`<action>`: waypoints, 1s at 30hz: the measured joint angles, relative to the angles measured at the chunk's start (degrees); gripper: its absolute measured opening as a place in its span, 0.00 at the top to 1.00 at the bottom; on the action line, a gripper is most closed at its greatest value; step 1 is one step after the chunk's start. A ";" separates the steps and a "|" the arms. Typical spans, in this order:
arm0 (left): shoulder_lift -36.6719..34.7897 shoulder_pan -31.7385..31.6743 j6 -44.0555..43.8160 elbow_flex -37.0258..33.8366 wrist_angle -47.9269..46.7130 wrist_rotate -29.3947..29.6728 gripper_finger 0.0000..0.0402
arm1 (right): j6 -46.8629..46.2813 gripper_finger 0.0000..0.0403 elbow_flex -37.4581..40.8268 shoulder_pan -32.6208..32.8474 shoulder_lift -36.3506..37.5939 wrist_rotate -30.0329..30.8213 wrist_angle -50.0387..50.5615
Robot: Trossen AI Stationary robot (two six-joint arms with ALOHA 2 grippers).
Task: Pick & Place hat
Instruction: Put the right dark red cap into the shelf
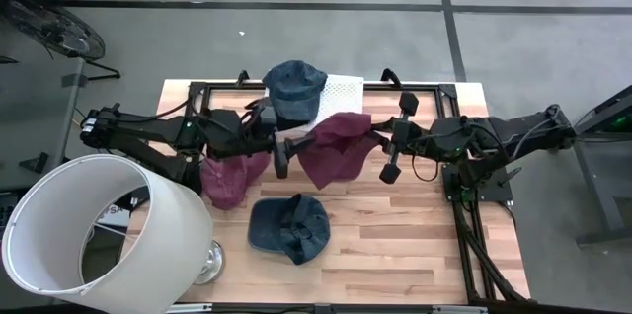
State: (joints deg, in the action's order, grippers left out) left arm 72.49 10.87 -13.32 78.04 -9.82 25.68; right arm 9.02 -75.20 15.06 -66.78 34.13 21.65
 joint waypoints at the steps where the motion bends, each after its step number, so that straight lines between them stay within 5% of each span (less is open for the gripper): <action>1: 0.00 0.00 -0.44 0.00 -0.34 -1.48 0.47 | 0.00 0.96 0.00 -0.02 0.00 0.02 0.00; 20: 2.71 0.00 -3.75 -0.04 -0.30 -3.59 0.50 | 0.46 0.96 0.00 -0.04 0.00 -4.55 -0.68; 30: 2.69 0.01 -4.78 -0.04 -0.36 -3.75 0.90 | 0.17 0.96 0.00 -0.04 0.00 -4.57 -0.10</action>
State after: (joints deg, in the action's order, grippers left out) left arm 75.18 10.89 -18.09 78.00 -10.18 21.93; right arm 9.19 -75.20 15.03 -66.78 29.56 21.54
